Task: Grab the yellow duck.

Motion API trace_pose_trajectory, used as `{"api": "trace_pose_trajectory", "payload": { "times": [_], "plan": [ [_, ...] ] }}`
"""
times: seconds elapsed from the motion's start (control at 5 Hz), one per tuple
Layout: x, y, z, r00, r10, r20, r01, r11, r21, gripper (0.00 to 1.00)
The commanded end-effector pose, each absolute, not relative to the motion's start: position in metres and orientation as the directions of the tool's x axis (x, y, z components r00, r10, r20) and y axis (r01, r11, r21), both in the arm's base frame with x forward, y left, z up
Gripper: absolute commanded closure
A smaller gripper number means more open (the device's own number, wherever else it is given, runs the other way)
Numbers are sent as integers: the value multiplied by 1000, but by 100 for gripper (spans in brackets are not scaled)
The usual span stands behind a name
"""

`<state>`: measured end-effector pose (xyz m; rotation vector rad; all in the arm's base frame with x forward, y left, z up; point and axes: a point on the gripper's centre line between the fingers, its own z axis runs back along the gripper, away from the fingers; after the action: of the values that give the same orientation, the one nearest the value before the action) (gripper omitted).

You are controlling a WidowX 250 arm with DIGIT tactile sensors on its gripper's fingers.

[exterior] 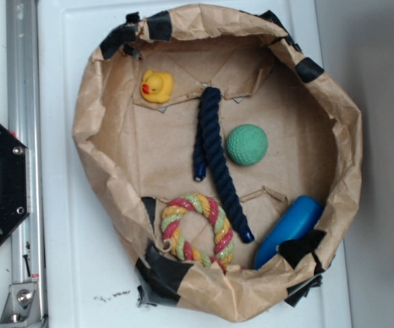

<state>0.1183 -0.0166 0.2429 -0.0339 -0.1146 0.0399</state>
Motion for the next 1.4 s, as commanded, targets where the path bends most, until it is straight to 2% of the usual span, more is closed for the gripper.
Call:
{"api": "trace_pose_trajectory", "payload": {
  "times": [0.0, 0.2, 0.4, 0.6, 0.8, 1.0, 1.2],
  "plan": [
    [118, -17, 243, 993, 42, 114, -38, 999, -36, 0],
    [157, 33, 199, 960, -176, 218, 131, 969, 207, 0],
    [177, 60, 186, 980, -132, 148, 80, 945, 318, 0],
    [198, 72, 169, 991, -97, 95, 66, 956, 285, 0],
    [218, 72, 142, 995, -90, 32, 81, 971, 226, 0],
    [224, 64, 120, 994, -112, 16, 108, 979, 173, 0],
    [234, 50, 95, 983, -170, 66, 166, 985, 54, 0]
  ]
}}
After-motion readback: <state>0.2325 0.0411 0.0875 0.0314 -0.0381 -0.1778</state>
